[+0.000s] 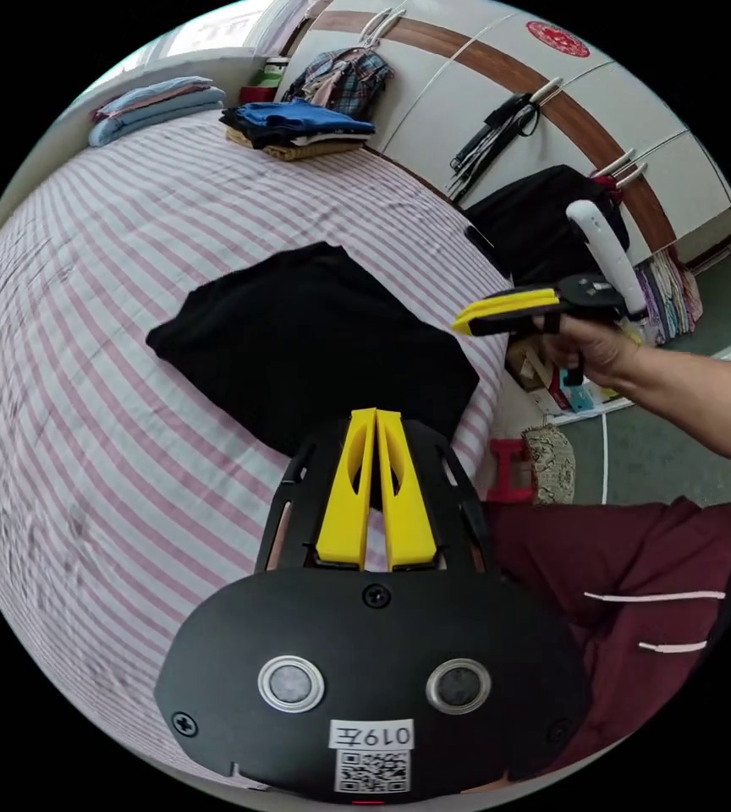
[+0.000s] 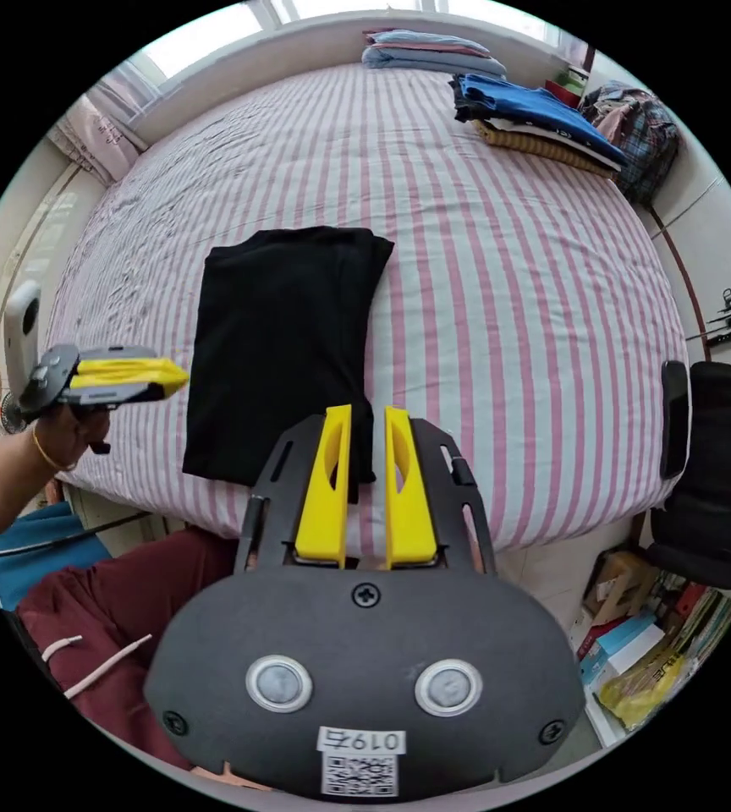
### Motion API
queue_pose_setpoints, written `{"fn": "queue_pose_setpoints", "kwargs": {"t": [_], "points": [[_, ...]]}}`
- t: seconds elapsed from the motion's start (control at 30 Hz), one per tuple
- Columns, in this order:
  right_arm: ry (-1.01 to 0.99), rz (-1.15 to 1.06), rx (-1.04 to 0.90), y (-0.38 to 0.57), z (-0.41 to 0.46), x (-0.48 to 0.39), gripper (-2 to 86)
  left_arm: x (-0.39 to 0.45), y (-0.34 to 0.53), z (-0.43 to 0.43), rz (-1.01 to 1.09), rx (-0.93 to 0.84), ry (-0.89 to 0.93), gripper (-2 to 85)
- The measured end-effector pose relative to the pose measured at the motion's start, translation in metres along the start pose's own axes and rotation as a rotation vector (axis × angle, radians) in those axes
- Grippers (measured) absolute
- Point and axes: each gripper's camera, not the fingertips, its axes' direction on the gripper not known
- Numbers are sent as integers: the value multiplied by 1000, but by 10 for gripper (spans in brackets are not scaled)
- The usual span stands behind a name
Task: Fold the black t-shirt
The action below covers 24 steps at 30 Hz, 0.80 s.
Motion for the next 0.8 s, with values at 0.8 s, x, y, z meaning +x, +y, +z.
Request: {"fn": "queue_pose_setpoints", "kwargs": {"t": [0.8], "points": [[-26, -409, 148, 114, 16, -44, -10, 208, 97, -33, -290, -21, -249, 7]]}}
